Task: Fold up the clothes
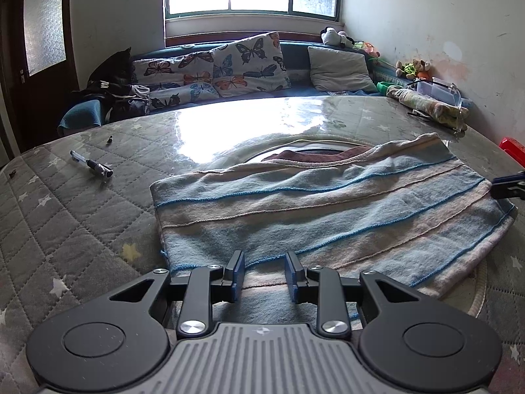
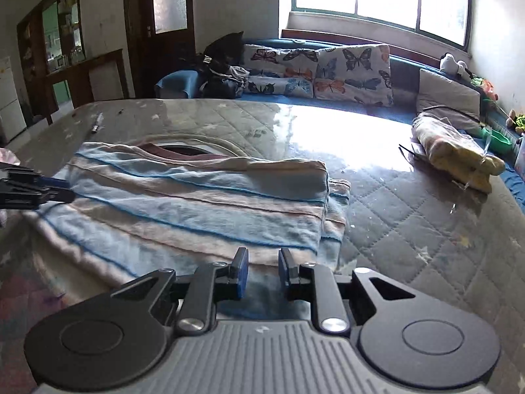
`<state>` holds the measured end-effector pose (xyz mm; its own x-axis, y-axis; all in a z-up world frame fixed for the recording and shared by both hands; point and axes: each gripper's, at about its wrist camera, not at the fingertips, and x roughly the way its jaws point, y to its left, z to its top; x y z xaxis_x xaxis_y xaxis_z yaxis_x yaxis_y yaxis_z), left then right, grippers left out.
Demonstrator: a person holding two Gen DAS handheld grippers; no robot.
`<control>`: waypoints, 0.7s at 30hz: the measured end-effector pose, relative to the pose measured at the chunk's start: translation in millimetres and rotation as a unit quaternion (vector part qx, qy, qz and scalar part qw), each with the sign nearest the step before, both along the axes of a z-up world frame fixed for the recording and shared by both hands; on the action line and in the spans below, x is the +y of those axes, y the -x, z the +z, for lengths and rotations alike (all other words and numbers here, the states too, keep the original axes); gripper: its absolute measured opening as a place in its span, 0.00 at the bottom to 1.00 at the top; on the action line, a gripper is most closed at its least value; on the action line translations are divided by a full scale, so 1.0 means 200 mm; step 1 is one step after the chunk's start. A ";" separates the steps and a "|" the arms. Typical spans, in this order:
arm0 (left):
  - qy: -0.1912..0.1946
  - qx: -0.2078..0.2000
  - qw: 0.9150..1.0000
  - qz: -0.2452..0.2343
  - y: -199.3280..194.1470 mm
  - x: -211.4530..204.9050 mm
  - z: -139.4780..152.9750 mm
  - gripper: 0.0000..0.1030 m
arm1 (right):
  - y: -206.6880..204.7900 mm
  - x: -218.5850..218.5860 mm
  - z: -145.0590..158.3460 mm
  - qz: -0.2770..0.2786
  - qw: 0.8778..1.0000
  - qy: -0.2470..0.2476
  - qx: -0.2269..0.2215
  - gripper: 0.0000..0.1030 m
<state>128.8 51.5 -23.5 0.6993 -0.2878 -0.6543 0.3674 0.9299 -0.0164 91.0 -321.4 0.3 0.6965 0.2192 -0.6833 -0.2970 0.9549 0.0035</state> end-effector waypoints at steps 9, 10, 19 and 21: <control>0.002 0.000 1.000 -0.002 0.00 0.01 0.00 0.29 | -0.06 -0.05 0.01 -0.009 1.000 -0.001 0.007 0.15; 0.003 0.000 1.000 -0.002 0.00 0.01 0.00 0.29 | -0.09 -0.04 0.03 -0.006 1.000 0.002 0.003 0.15; 0.005 0.000 1.000 -0.003 0.00 0.02 0.00 0.29 | -0.46 0.06 0.06 -0.005 1.000 -0.009 -0.004 0.15; 0.005 -0.001 1.000 -0.004 0.00 0.02 -0.01 0.29 | -0.54 0.07 0.03 -0.017 1.000 -0.015 0.001 0.15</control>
